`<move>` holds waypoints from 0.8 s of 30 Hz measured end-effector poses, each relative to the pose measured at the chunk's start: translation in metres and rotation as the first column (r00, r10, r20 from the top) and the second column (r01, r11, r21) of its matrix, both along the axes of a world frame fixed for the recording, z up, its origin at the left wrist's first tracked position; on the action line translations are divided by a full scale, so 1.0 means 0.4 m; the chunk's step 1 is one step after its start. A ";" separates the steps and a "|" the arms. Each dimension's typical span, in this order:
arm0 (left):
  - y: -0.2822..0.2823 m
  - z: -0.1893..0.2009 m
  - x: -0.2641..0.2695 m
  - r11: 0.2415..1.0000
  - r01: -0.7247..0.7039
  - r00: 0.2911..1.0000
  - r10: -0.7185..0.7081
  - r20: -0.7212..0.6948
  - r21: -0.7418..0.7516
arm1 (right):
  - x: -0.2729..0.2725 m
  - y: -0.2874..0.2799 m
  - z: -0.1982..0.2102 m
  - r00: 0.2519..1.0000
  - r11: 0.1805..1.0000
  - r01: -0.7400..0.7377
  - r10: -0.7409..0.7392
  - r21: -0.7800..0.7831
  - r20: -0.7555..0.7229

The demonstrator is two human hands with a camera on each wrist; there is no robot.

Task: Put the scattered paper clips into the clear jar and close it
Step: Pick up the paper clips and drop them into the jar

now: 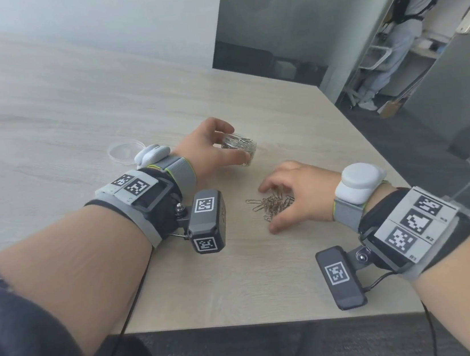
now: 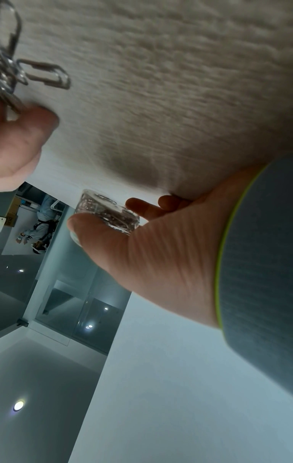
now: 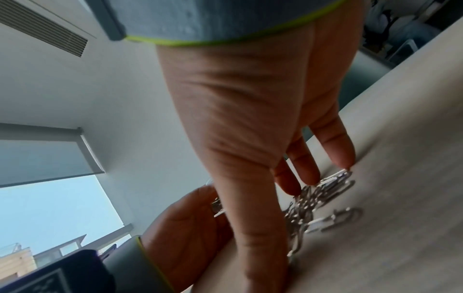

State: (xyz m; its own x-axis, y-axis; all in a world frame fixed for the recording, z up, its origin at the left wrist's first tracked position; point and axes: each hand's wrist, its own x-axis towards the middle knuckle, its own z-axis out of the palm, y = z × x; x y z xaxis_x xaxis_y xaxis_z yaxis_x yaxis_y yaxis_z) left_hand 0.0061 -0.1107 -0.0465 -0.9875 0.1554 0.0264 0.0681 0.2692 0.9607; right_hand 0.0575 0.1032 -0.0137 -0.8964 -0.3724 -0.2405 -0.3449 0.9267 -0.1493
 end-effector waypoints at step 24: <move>0.010 -0.009 0.003 0.999 0.007 1.000 -0.008 0.009 0.043 | -0.016 -0.019 0.000 0.996 0.992 0.088 -0.084 -0.094 0.040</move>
